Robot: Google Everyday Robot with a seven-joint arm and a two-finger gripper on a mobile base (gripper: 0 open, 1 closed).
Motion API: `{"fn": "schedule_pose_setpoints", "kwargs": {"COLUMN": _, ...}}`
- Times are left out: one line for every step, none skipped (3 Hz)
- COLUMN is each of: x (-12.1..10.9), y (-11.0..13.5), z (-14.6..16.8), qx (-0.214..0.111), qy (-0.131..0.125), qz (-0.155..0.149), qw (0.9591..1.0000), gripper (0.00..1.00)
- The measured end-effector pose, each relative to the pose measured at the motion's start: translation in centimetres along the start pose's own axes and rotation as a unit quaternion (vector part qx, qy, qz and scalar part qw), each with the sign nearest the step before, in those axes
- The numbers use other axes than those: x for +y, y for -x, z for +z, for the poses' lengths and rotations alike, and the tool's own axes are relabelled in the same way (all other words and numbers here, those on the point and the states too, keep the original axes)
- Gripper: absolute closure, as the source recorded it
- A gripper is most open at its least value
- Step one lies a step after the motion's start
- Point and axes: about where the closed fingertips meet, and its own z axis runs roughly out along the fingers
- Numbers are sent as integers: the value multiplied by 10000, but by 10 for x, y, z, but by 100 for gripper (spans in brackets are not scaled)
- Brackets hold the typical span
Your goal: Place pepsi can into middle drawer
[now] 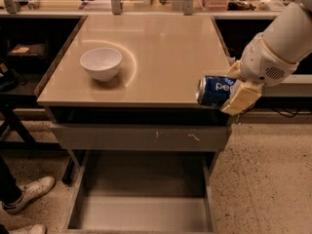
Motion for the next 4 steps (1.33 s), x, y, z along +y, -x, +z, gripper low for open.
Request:
{"fn": "schedule_pose_setpoints", "kwargs": {"x": 14, "y": 11, "z": -4, "qx": -111, "qy": -49, "qz": -27, "qw": 9999, "gripper": 100}}
{"fn": "schedule_pose_setpoints", "kwargs": {"x": 65, "y": 30, "z": 36, "qx": -248, "qy": 462, "qz": -123, "qw": 9986, "gripper": 100}}
{"fn": "schedule_pose_setpoints", "kwargs": {"x": 112, "y": 38, "z": 89, "qx": -302, "qy": 1051, "qz": -168, "qw": 9939, "gripper": 100}}
{"fn": "schedule_pose_setpoints", "kwargs": {"x": 112, "y": 38, "z": 89, "qx": -302, "qy": 1051, "qz": -168, "qw": 9939, "gripper": 100}}
